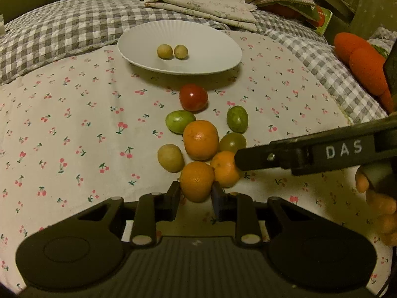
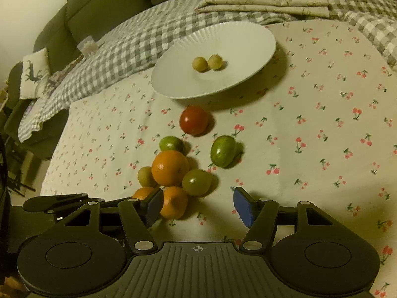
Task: Organize fruits
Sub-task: 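Grasp a tangerine with the left tool while the right tool grasps another tangerine, then carry both tangerines over the white plate and release them beside the yellow fruits, then move both open tools back toward the remaining fruits, then grasp a pale yellow fruit with the left tool while the right tool grasps an olive-green fruit, then carry both fruits over the white plate and open both tools to release them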
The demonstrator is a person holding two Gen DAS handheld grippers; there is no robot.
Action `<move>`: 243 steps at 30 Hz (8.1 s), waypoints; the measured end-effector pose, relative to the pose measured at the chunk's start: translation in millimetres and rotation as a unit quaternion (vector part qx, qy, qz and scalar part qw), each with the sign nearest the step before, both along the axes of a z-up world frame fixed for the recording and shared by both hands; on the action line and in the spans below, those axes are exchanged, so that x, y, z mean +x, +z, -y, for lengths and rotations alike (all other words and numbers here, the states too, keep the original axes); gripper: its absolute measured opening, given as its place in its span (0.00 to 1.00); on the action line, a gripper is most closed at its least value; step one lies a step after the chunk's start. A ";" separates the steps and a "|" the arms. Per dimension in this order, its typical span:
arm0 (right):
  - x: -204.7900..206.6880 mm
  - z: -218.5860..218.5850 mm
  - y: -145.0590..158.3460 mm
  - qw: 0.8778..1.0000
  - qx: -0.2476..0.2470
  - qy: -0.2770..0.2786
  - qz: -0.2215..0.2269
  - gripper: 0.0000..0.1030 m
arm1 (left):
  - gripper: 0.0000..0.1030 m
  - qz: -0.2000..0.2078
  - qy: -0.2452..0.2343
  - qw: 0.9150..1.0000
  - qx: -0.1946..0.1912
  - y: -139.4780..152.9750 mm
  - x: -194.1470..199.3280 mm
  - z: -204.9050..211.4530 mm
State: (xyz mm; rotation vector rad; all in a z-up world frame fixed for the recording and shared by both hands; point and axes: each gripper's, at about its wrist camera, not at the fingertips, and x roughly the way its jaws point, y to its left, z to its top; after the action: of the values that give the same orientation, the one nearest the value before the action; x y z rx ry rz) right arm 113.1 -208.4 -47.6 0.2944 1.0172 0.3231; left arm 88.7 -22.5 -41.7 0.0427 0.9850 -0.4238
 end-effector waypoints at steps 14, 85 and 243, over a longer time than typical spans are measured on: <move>0.3 -18.8 -10.1 1.000 0.023 0.021 0.000 0.57 | 0.24 0.007 0.033 0.999 0.034 9.2 0.9 -10.8; 90.1 4.4 26.2 0.983 -0.076 -0.017 0.164 0.27 | 0.25 0.167 -0.001 0.985 0.029 11.4 115.4 25.6; 22.7 0.7 30.6 0.987 -0.104 0.015 0.121 0.27 | 0.24 0.136 0.049 0.989 -0.016 35.4 64.1 -25.3</move>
State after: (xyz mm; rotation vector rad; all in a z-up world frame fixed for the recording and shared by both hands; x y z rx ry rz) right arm 135.8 -209.1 -17.0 0.0477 0.8075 0.2699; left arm 152.8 2.8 -6.3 0.0213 0.7088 -0.3328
